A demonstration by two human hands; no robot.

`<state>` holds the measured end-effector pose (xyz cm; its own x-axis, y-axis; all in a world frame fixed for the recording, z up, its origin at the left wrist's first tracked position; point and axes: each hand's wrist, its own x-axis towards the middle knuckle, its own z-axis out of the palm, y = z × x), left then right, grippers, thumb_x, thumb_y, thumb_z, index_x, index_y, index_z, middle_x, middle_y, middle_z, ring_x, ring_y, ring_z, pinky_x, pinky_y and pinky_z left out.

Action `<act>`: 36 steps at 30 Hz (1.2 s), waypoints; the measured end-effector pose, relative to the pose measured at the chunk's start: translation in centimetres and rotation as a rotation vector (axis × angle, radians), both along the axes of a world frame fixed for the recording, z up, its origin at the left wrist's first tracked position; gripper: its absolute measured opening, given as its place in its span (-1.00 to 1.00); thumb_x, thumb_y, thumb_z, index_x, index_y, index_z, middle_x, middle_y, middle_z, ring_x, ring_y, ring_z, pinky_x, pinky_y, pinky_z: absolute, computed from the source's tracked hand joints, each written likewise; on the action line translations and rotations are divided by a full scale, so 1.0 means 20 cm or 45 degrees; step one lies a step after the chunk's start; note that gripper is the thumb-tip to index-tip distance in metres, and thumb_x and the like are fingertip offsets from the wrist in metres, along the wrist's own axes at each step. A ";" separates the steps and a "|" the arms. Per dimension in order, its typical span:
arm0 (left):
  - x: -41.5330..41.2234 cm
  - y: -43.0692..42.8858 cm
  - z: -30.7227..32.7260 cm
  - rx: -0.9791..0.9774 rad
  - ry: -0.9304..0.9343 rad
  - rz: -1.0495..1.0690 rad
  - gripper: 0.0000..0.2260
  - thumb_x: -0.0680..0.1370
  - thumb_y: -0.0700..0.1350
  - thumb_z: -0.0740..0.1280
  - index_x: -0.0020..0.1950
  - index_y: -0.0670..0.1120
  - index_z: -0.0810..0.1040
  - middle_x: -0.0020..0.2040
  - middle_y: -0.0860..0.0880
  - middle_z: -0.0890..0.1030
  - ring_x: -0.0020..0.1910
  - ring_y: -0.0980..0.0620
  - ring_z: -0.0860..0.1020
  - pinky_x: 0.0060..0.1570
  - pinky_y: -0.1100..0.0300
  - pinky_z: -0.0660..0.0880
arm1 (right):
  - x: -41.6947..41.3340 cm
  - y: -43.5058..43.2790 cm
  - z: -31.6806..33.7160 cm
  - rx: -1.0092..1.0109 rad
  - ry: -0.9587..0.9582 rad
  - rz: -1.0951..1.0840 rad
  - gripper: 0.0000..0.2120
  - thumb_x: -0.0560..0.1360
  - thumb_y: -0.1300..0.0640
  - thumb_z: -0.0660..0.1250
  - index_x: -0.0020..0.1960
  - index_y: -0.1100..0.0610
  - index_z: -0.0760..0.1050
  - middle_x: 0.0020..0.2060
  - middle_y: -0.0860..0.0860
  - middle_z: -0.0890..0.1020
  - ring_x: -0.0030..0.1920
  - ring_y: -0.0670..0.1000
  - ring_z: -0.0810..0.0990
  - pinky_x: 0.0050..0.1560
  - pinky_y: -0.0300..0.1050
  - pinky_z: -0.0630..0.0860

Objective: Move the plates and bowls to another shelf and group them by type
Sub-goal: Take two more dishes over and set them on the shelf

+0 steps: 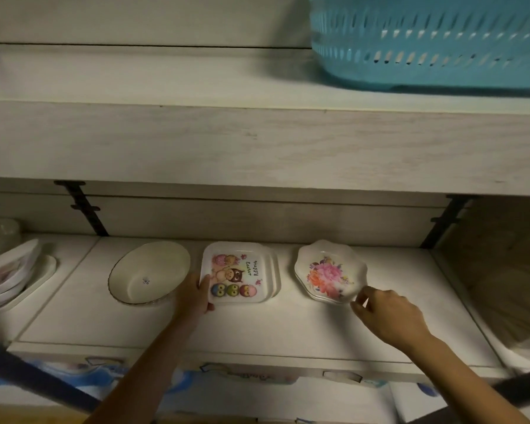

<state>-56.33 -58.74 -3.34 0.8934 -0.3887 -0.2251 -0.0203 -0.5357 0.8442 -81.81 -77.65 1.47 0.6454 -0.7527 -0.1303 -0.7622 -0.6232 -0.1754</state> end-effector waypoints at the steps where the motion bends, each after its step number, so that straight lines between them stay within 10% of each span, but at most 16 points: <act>1: 0.01 -0.03 -0.01 0.017 -0.010 0.016 -0.86 0.60 -0.11 0.14 -0.06 -0.18 0.35 -0.14 -0.17 0.50 -0.47 0.02 0.47 -0.71 0.46 0.33 | -0.01 0.02 0.01 0.011 0.000 0.014 -0.68 0.55 -0.15 0.11 0.14 0.02 0.47 -0.05 -0.01 0.65 -0.13 -0.01 0.62 -0.11 -0.14 0.59; 12: 0.09 -0.17 -0.12 0.156 -0.063 -0.012 -0.84 0.59 -0.11 0.17 -0.11 -0.19 0.32 -0.07 -0.31 0.56 -0.46 -0.06 0.51 -0.75 0.41 0.32 | -0.04 0.13 0.03 0.014 0.048 0.110 -0.70 0.55 -0.16 0.07 0.12 -0.06 0.46 0.02 -0.08 0.65 0.01 0.01 0.61 -0.13 -0.18 0.41; 18: 0.09 -0.17 -0.10 0.470 -0.339 -0.106 -0.73 0.57 -0.12 0.22 0.08 -0.34 0.45 0.05 -0.30 0.58 0.02 -0.21 0.57 -0.19 0.11 0.44 | -0.03 0.15 0.05 0.022 0.045 0.131 -0.70 0.55 -0.16 0.07 0.12 -0.07 0.47 0.02 -0.09 0.65 0.02 0.01 0.60 -0.08 -0.16 0.45; 36: -0.17 0.53 0.11 0.882 -0.906 -0.329 -0.74 0.57 0.02 0.13 0.06 -0.12 0.46 -0.06 -0.08 0.59 -0.11 -0.02 0.54 -0.19 0.18 0.37 | 0.35 0.44 0.08 0.007 -0.035 0.787 -0.69 0.55 -0.10 0.07 0.12 0.00 0.49 0.03 0.00 0.65 0.00 0.06 0.62 -0.07 -0.10 0.52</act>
<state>-59.65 -48.21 -1.08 0.8151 -0.5742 0.0763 -0.5792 -0.8092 0.0986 -74.73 -68.92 3.01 0.9650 -0.2377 -0.1105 -0.2555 -0.9471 -0.1943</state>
